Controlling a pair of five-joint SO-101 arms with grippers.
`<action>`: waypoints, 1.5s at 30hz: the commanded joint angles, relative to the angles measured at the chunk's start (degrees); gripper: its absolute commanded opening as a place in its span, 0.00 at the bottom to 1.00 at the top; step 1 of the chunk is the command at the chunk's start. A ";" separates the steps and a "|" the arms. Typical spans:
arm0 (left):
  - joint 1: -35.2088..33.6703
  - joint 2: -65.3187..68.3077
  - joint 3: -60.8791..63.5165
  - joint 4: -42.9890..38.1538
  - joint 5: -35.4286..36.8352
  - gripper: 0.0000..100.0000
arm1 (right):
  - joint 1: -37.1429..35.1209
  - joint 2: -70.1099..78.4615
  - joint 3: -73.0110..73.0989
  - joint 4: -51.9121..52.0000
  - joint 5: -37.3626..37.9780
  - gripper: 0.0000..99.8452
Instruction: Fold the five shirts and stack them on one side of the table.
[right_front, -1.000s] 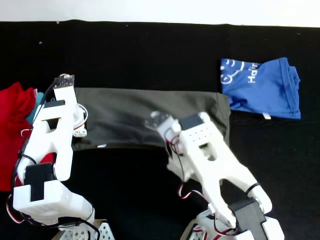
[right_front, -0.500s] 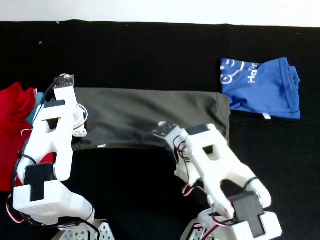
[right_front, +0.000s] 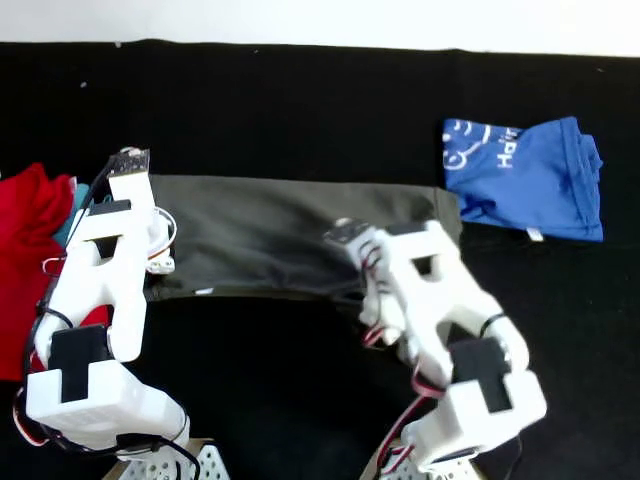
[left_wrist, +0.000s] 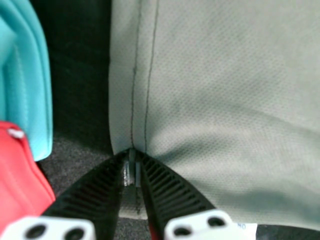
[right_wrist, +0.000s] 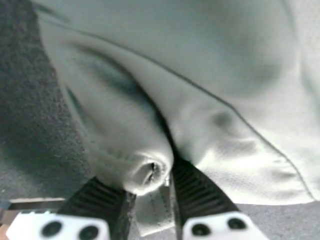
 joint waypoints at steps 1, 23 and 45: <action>-0.66 0.57 0.22 -2.20 0.09 0.01 | 1.54 0.13 -3.12 3.91 0.53 0.01; -0.66 0.57 0.22 -2.20 0.09 0.01 | 8.57 18.68 -58.68 17.54 6.42 0.01; -0.66 0.57 0.22 -2.20 0.09 0.01 | 10.15 30.73 -94.02 30.73 -12.84 0.03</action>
